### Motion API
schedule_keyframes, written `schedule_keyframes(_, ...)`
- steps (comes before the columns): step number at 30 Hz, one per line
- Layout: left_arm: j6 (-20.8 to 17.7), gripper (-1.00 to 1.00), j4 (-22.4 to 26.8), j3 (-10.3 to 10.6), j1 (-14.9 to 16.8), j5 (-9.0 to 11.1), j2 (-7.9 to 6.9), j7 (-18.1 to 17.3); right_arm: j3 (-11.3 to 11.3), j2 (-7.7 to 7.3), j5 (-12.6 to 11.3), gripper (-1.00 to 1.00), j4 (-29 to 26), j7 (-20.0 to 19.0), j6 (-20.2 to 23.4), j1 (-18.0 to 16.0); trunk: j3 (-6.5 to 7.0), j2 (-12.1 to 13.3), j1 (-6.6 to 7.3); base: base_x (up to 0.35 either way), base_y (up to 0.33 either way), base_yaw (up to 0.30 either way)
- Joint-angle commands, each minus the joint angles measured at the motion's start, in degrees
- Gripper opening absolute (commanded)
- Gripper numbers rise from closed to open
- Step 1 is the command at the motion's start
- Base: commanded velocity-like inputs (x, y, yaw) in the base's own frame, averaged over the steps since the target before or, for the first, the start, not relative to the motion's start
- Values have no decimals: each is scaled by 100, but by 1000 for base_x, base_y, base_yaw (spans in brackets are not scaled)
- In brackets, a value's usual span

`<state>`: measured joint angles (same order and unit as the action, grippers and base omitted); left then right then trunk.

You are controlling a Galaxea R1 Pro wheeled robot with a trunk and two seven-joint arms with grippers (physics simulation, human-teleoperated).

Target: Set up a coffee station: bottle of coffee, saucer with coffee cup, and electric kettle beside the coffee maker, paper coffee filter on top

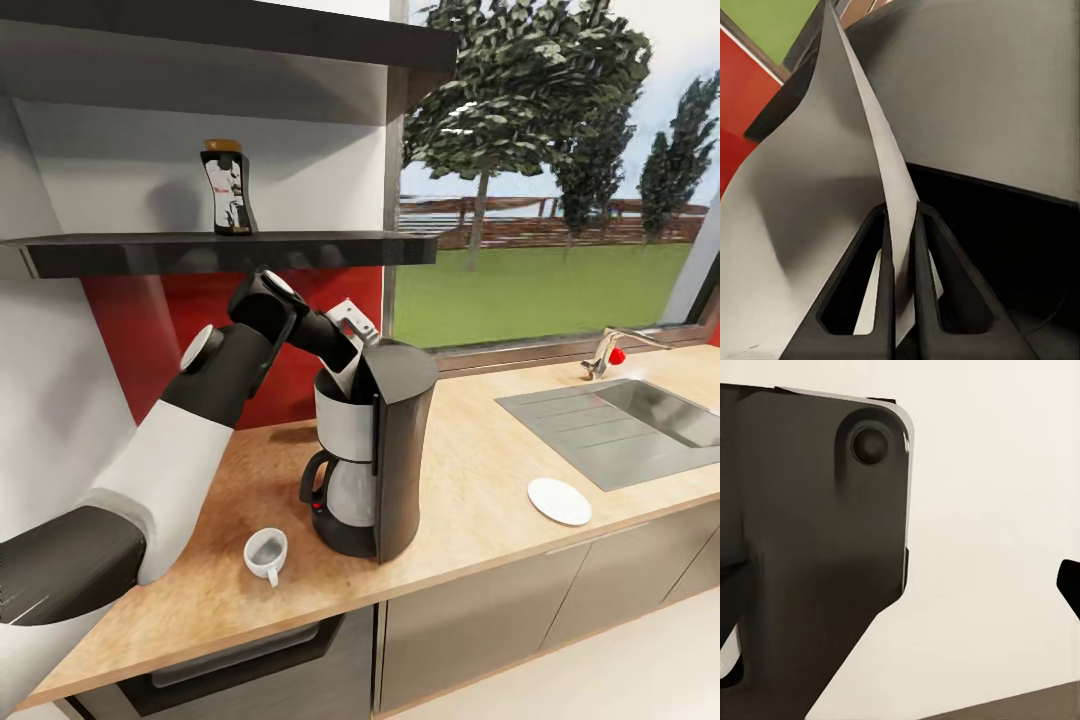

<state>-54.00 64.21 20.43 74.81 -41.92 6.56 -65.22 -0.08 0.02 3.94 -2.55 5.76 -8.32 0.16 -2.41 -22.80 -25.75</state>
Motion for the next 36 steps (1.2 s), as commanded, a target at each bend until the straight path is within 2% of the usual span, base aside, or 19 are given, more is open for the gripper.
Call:
schedule_keyframes(1,-6,-100,5,0,-7,-76,3,-67,1,0,42,100,-11,22,-3,1,-12,-12,-4,0,0,0)
schedule_keyframes(21,3,-100,4,4,-72,-87,-5,-61,8,-2,45,100,-13,22,-3,1,-12,-12,-4,0,0,0)
schedule_keyframes(22,3,100,4,4,-72,-88,-6,-61,8,0,45,100,-11,22,-3,1,-12,-12,-4,0,0,0)
schedule_keyframes(36,3,100,10,4,-72,-92,-6,-66,1,-2,45,100,-9,22,-3,1,-12,-12,-4,0,0,0)
